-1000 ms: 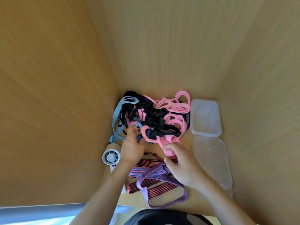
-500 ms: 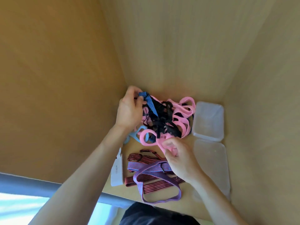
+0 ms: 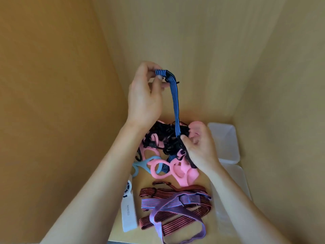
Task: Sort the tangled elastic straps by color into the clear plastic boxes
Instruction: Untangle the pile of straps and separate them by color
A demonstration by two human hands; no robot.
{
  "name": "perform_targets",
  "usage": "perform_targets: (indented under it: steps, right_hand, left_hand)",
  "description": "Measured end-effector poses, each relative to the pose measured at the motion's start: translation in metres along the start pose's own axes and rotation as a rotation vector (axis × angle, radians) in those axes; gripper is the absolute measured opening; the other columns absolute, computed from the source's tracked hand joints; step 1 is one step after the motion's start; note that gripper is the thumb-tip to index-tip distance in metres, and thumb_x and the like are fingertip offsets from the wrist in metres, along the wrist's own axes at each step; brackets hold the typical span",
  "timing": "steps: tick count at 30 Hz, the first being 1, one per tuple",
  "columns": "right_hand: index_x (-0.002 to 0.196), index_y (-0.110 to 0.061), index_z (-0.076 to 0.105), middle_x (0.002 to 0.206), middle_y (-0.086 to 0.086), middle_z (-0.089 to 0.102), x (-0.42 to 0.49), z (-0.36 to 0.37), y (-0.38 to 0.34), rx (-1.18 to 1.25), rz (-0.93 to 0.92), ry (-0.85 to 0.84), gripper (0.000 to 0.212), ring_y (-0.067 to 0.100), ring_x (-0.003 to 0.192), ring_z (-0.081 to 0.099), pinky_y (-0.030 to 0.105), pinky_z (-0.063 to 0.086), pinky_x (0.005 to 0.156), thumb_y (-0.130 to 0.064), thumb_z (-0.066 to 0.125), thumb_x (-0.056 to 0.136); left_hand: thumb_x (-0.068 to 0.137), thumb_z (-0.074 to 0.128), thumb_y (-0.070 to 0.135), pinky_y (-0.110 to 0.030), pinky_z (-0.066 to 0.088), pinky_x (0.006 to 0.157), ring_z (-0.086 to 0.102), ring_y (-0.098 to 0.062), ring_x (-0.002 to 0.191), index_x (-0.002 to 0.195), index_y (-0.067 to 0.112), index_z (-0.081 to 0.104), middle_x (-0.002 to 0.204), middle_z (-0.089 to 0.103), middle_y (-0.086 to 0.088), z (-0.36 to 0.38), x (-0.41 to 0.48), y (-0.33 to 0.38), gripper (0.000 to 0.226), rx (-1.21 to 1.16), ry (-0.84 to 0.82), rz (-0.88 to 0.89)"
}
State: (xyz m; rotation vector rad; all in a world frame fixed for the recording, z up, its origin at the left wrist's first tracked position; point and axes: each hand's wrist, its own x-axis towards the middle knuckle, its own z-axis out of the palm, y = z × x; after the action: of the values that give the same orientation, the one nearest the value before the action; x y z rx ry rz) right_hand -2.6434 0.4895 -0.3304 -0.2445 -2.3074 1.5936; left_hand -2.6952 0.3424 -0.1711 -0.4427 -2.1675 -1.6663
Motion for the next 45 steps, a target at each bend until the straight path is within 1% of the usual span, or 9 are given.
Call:
perform_targets:
  steps: [4,9,15,20,25,33,35,38,45]
  right_hand:
    - [0.124,-0.017,0.061,0.113,0.001,0.052,0.031,0.015,-0.004,-0.226,0.011,-0.065,0.036,0.018,0.099,0.057,0.03,0.046,0.092,-0.029,0.071,0.092]
    - [0.069,-0.003,0.058,0.058,0.006,0.049,0.052,0.016,-0.004,-0.324,0.052,-0.02,0.043,0.023,0.056,0.044,0.037,0.031,0.055,-0.035,0.063,0.098]
    - [0.056,-0.012,0.043,0.047,-0.003,0.037,0.053,-0.009,-0.016,-0.296,0.016,0.106,0.053,0.013,0.049,0.03,0.035,0.029,0.052,-0.041,0.063,0.096]
    - [0.068,0.0,0.057,0.051,0.004,0.048,0.069,-0.027,-0.035,-0.265,-0.028,0.13,0.045,0.019,0.05,0.04,0.038,0.034,0.052,-0.037,0.062,0.095]
    - [0.081,-0.017,0.071,0.074,0.024,0.066,0.092,-0.041,-0.068,-0.175,-0.118,0.121,0.033,0.019,0.058,0.052,0.046,0.048,0.058,-0.039,0.047,0.081]
    - [0.079,-0.053,0.071,0.08,-0.003,0.076,0.106,-0.062,-0.137,-0.032,-0.261,0.085,0.044,0.017,0.053,0.072,0.034,0.049,0.047,-0.021,0.044,0.091]
    - [0.075,-0.049,0.073,0.074,-0.009,0.076,0.107,-0.067,-0.16,0.042,-0.311,0.09,0.045,0.016,0.057,0.073,0.026,0.05,0.047,-0.018,0.043,0.087]
    - [0.073,-0.036,0.074,0.074,-0.003,0.076,0.107,-0.076,-0.193,0.076,-0.4,0.116,0.039,0.019,0.068,0.073,0.042,0.061,0.061,-0.012,0.046,0.085]
    - [0.077,-0.027,0.072,0.083,0.008,0.077,0.091,-0.089,-0.238,0.145,-0.587,0.125,0.03,0.032,0.088,0.073,0.054,0.057,0.078,-0.004,0.053,0.085]
  left_hand:
    - [0.104,0.042,0.002,-0.036,0.06,0.085,0.076,-0.014,0.085,0.104,0.017,0.05,0.109,0.069,-0.012,-0.001,0.008,0.014,0.017,-0.164,-0.049,0.017]
    - [0.104,0.039,-0.001,-0.031,0.059,0.082,0.076,-0.022,0.088,0.104,0.013,0.047,0.104,0.068,-0.018,-0.01,0.009,0.002,0.015,-0.423,-0.054,0.025]
    - [0.093,0.037,-0.01,-0.032,0.059,0.076,0.076,-0.026,0.081,0.095,0.019,0.042,0.1,0.067,-0.013,-0.006,-0.009,-0.051,0.029,-0.458,0.015,-0.251]
    - [0.088,0.053,-0.006,-0.036,0.058,0.077,0.074,-0.024,0.08,0.09,0.023,0.049,0.094,0.071,-0.007,-0.001,-0.037,-0.091,0.029,-0.278,-0.025,-0.424]
    - [0.091,0.061,0.003,-0.042,0.054,0.076,0.061,-0.022,0.075,0.092,0.02,0.057,0.089,0.066,-0.008,0.006,-0.045,-0.101,0.019,-0.103,-0.104,-0.484]
    - [0.094,0.061,0.014,-0.028,0.04,0.063,0.046,-0.013,0.065,0.096,0.005,0.063,0.072,0.05,-0.001,0.026,-0.02,-0.082,0.009,0.041,-0.266,-0.332]
    - [0.096,0.06,0.018,-0.024,0.041,0.059,0.046,-0.014,0.062,0.099,0.016,0.061,0.071,0.05,0.004,0.03,-0.011,-0.072,0.004,0.042,-0.333,-0.314]
    - [0.099,0.061,0.034,-0.02,0.041,0.056,0.04,-0.009,0.053,0.112,0.026,0.059,0.071,0.045,0.01,0.036,0.0,-0.05,0.016,0.059,-0.424,-0.302]
    - [0.103,0.056,0.013,-0.01,0.029,0.045,0.038,0.002,0.039,0.105,-0.008,0.068,0.052,0.044,0.016,0.045,0.018,0.005,0.024,0.061,-0.495,-0.119]
